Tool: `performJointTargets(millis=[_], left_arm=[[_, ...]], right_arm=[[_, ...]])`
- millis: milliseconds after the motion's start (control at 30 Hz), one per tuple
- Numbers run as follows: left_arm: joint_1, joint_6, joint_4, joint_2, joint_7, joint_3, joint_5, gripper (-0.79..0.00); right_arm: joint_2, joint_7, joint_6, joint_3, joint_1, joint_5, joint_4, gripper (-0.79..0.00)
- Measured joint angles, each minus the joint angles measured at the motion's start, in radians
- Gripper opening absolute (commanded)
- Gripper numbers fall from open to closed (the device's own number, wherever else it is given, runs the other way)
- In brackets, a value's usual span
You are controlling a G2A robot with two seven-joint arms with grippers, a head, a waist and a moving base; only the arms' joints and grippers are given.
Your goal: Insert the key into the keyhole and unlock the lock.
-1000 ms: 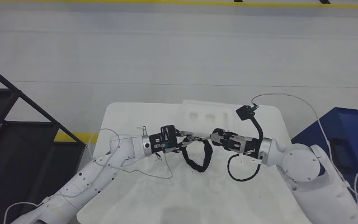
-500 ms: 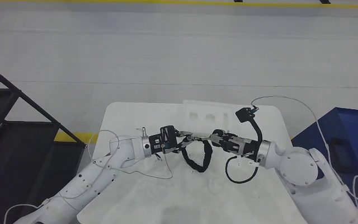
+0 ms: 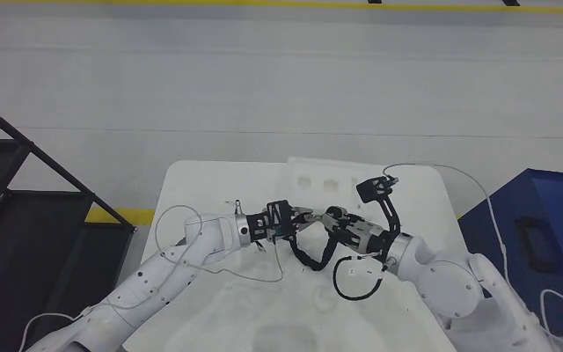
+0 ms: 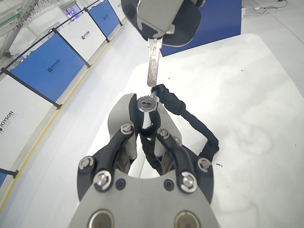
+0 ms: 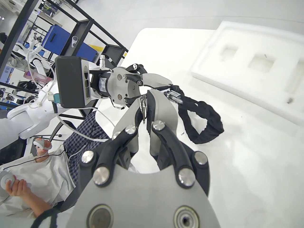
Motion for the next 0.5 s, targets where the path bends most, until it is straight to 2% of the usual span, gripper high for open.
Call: performJointTargets(millis=[200,500], left_arm=[[0.0,0.009,0.001,-0.01,-0.002,0.0,0.012,-0.785],[0.019,0.012,-0.029,-0.014,-0.02,-0.025,0.041,-0.785]], right_arm=[[-0.003,-0.021,0.059,-0.019,-0.009,-0.081,-0.018,-0.785],[-0.013,-0.019,0.088,-0.05,0.006,-0.109,-0.002,-0.785]])
